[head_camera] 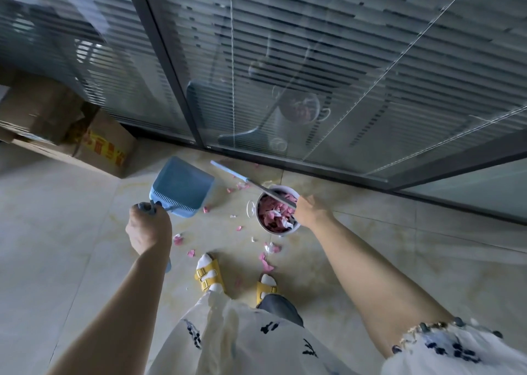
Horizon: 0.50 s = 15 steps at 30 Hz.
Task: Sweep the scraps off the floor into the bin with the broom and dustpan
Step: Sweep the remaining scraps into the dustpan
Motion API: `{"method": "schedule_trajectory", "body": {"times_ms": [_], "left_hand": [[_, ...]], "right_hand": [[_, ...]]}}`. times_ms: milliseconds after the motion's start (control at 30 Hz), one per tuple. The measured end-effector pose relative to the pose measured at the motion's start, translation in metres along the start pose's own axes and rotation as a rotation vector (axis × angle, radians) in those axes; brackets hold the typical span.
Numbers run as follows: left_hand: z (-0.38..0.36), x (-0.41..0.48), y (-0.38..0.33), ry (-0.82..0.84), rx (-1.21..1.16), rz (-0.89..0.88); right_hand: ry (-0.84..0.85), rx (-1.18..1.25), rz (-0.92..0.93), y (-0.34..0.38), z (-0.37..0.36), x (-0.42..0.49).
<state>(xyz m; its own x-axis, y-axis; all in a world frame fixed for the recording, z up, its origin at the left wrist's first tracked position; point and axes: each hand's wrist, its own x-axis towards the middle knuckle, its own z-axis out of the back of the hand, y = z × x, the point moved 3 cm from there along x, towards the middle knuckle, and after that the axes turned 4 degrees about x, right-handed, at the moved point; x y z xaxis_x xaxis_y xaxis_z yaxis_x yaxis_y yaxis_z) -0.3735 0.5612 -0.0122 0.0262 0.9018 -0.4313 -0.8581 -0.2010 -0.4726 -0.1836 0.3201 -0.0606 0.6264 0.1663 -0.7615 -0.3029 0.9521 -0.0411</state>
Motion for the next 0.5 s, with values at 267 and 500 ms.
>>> {"method": "schedule_trajectory", "body": {"times_ms": [267, 500], "left_hand": [[0.012, 0.008, 0.005, 0.002, -0.021, 0.040], [0.034, 0.026, 0.027, -0.050, -0.059, 0.055]], "right_hand": [[-0.056, 0.030, -0.009, 0.001, 0.026, -0.018], [-0.108, 0.016, -0.037, 0.027, 0.014, 0.004]]}}
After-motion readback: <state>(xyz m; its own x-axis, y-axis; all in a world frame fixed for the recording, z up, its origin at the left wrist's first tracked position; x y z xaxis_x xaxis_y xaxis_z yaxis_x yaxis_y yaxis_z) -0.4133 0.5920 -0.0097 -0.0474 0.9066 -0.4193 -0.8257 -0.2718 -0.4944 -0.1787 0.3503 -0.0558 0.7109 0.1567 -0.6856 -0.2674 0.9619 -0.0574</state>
